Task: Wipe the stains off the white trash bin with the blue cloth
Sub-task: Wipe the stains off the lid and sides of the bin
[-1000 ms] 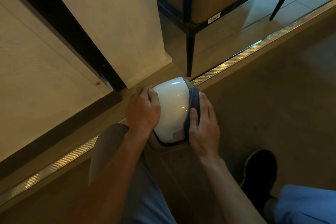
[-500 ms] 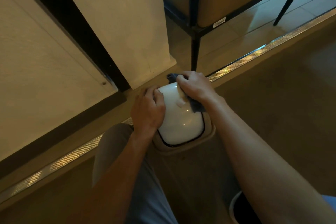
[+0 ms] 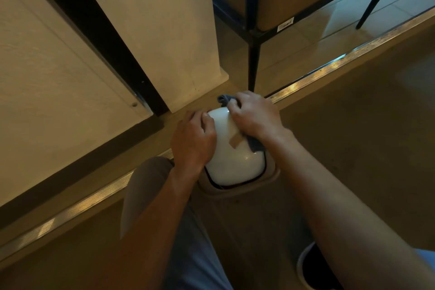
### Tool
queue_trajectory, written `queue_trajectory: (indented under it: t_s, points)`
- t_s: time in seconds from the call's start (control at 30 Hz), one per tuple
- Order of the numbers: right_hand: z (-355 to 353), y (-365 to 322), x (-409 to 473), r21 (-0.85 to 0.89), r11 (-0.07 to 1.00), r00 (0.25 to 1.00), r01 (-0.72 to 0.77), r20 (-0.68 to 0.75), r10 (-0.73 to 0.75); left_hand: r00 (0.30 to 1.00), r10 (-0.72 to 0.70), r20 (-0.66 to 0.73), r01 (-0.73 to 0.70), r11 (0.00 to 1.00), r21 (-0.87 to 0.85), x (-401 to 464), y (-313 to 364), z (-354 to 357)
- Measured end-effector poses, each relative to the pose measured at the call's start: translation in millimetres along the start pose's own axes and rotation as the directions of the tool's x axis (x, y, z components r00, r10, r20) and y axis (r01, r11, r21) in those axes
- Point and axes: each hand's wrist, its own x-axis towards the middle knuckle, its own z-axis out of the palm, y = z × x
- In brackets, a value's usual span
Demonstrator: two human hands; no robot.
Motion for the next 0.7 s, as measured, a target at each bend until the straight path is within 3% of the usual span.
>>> queue_trajectory:
  t_s: [0.07,0.13,0.23,0.33,0.47,0.57,0.63,0.7]
  points:
    - [-7.6,-6.4,17.1,-0.055,0.991,0.982,-0.118,0.142,0.125,1.000,-0.015,0.002,0.016,1.000,-0.017,0.1,0.9,0.2]
    - [-6.6,-2.4,15.3,0.027,0.990,0.982,-0.142,0.127,0.137,1.000,-0.022,-0.003,0.022,1.000,-0.018,0.3,0.9,0.8]
    - [12.5,12.6,-29.8,0.279,0.960,0.982,-0.005,-0.181,0.057,0.999,-0.037,-0.005,0.037,0.999,-0.001,-0.1,-1.2,2.0]
    - [41.3,28.2,-91.6,0.406,0.914,0.918,-0.001,-0.363,0.162,0.998,-0.058,-0.008,0.058,0.998,0.003,-0.9,-0.1,3.4]
    - [65.4,31.2,-127.3,0.419,0.901,0.895,-0.114,-0.350,0.276,0.999,-0.037,0.009,0.037,0.999,-0.015,-2.2,0.0,0.7]
    - [47.0,34.4,-98.3,0.494,0.869,0.928,-0.044,-0.302,0.219,0.999,-0.016,0.028,0.017,1.000,-0.022,-2.9,-0.7,-1.3]
    - [27.0,39.2,-67.4,0.556,0.830,0.967,-0.042,-0.187,0.175,1.000,-0.011,0.021,0.011,1.000,-0.019,-3.0,-0.6,-1.4]
    - [9.2,37.7,-34.2,0.514,0.857,0.995,-0.041,-0.055,0.080,1.000,-0.008,0.008,0.008,1.000,-0.012,-3.0,-1.0,-0.9]
